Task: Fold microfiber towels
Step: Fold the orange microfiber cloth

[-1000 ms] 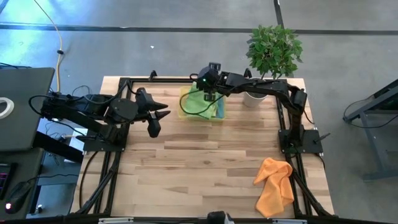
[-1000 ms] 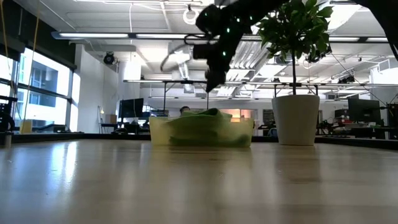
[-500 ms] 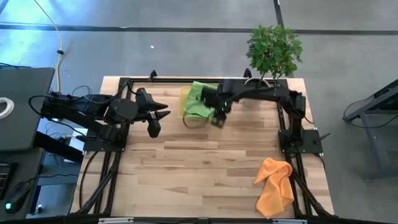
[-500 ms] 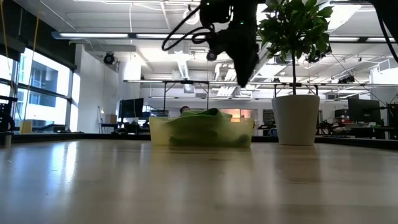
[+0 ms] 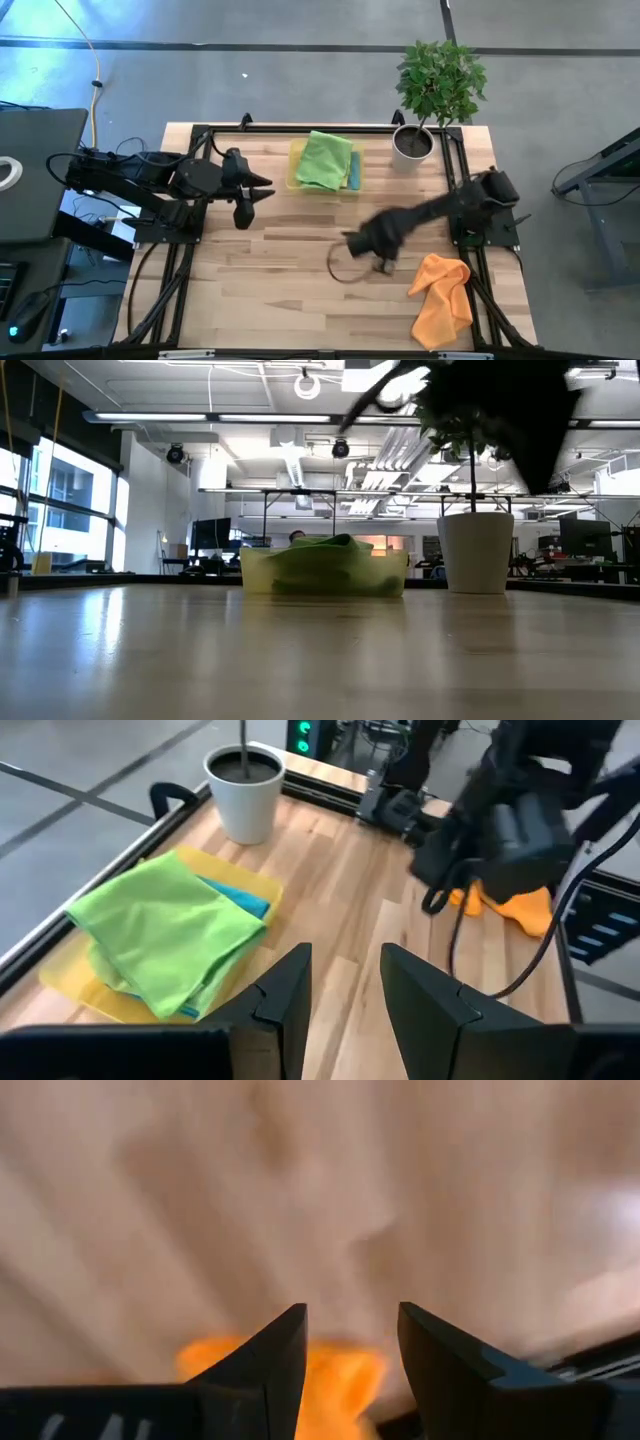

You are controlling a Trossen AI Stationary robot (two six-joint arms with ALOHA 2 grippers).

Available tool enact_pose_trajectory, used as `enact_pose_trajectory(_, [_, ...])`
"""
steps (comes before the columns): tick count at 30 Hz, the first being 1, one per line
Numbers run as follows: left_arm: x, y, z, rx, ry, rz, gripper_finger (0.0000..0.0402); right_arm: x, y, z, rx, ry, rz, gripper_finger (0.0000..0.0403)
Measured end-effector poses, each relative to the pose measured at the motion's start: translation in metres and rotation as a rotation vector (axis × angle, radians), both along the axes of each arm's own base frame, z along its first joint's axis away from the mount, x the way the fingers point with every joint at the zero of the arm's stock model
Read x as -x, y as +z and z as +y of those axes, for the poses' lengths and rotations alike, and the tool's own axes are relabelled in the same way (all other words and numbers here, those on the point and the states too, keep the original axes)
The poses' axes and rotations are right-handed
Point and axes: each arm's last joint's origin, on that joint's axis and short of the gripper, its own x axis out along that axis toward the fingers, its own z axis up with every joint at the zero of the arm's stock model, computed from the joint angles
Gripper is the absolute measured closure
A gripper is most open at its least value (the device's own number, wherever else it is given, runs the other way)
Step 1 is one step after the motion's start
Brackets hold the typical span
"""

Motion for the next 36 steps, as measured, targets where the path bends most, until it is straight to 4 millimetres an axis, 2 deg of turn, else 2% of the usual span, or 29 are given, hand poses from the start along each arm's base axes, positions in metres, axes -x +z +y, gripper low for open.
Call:
enact_pose_trajectory(5, [0.0, 0.0, 0.0, 0.007, -0.011, 0.001, 0.0289, 0.04, -0.025, 0.05, -0.059, 0.047, 0.049, 0.0254])
enact_pose_trajectory(8, [0.0, 0.0, 0.0, 0.007, -0.012, 0.001, 0.0289, 0.06, -0.039, 0.069, -0.038, 0.126, 0.087, 0.0254])
enact_pose_trajectory(11, [0.0, 0.0, 0.0, 0.007, -0.012, 0.001, 0.0289, 0.076, -0.051, 0.081, -0.032, 0.165, 0.114, 0.0254])
enact_pose_trajectory(17, [0.0, 0.0, -0.001, 0.014, -0.022, 0.001, 0.0289, 0.09, -0.067, 0.082, -0.008, 0.175, 0.153, 0.0254])
enact_pose_trajectory(27, [-0.001, 0.001, -0.001, 0.053, -0.003, -0.028, 0.0289, 0.105, -0.098, 0.07, 0.006, 0.199, 0.182, 0.0258])
enact_pose_trajectory(30, [-0.001, 0.001, -0.001, 0.081, 0.023, -0.041, 0.0289, 0.105, -0.106, 0.069, -0.012, 0.196, 0.154, 0.0283])
enact_pose_trajectory(36, [-0.002, 0.001, -0.001, 0.157, 0.082, -0.07, 0.0289, 0.099, -0.108, 0.071, -0.004, 0.275, 0.056, 0.039])
